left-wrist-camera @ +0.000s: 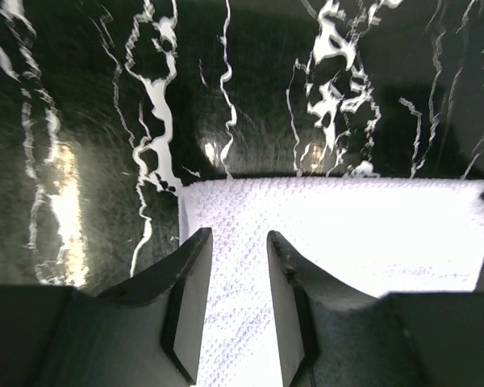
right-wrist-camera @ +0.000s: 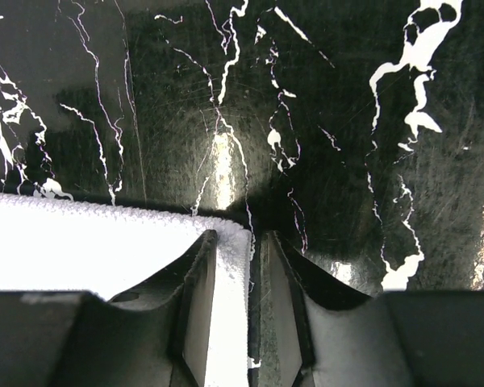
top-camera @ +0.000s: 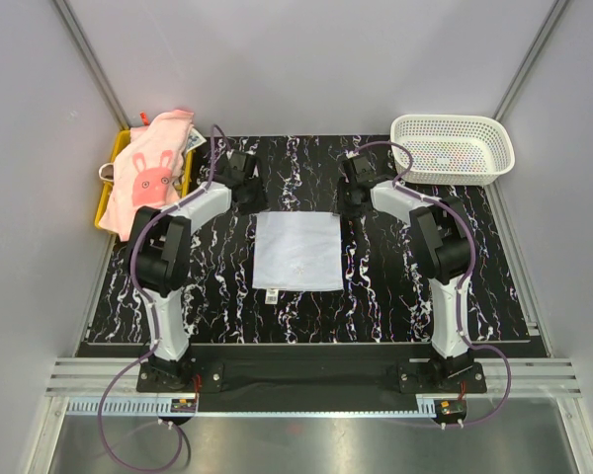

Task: Fold and stack the towels
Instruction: Fold the towel

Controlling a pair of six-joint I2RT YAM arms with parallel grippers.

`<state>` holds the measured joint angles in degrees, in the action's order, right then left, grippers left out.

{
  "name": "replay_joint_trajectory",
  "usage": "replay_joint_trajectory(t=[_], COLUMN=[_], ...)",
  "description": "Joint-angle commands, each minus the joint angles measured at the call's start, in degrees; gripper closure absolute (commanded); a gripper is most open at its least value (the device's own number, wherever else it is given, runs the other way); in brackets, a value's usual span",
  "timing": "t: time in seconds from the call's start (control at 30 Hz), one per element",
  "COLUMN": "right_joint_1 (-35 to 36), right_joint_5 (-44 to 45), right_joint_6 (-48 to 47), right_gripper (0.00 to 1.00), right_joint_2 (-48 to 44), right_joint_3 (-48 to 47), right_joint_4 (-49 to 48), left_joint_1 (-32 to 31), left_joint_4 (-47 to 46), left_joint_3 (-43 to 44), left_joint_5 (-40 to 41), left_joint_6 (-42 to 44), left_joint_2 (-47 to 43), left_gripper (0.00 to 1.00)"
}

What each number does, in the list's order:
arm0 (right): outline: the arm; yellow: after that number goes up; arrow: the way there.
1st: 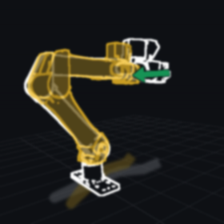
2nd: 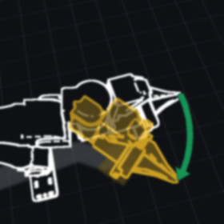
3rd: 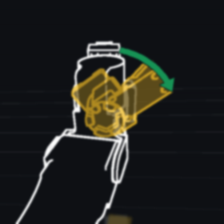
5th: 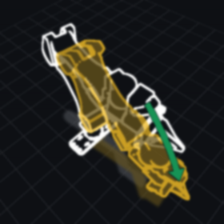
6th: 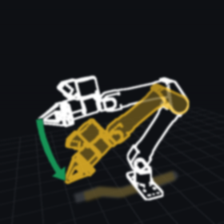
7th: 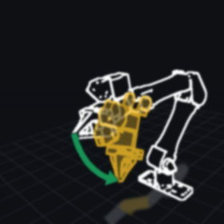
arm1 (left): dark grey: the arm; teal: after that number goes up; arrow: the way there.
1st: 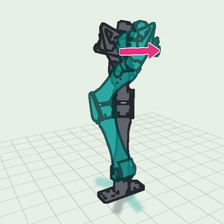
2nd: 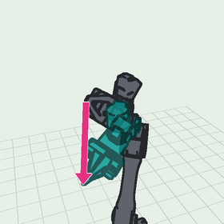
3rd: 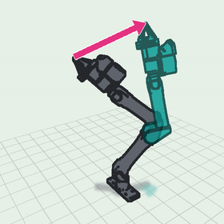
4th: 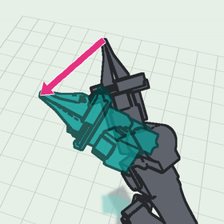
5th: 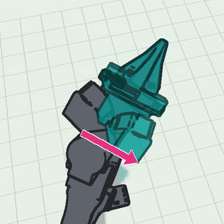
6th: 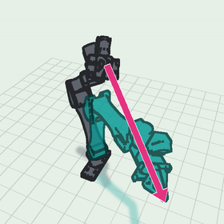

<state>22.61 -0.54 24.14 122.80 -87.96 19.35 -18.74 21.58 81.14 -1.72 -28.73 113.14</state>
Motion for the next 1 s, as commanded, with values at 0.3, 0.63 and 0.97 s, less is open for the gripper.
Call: replay_joint_trajectory(t=[0.3, 0.63, 0.97], right_joint_1=[-0.29, -0.20, -0.20], right_joint_5=[0.62, -1.66, -1.93], right_joint_6=[-0.85, -0.94, -1.03], right_gripper=[0.61, 0.62, 0.71], right_joint_2=[-0.72, 0.16, 0.95], right_joint_3=[-0.54, -0.54, -1.16], right_joint_4=[-1.16, -1.95, -2.22], left_joint_1=[0.46, 0.64, 0.64], left_joint_4=[3.90, 2.50, -0.93], left_joint_3=[5.25, 5.60, 3.32], left_joint_5=[5.06, 3.39, 2.25], left_joint_6=[3.24, 2.89, 2.36], left_joint_2=[1.64, 6.65, 7.27], left_gripper=[0.57, 0.55, 0.62])
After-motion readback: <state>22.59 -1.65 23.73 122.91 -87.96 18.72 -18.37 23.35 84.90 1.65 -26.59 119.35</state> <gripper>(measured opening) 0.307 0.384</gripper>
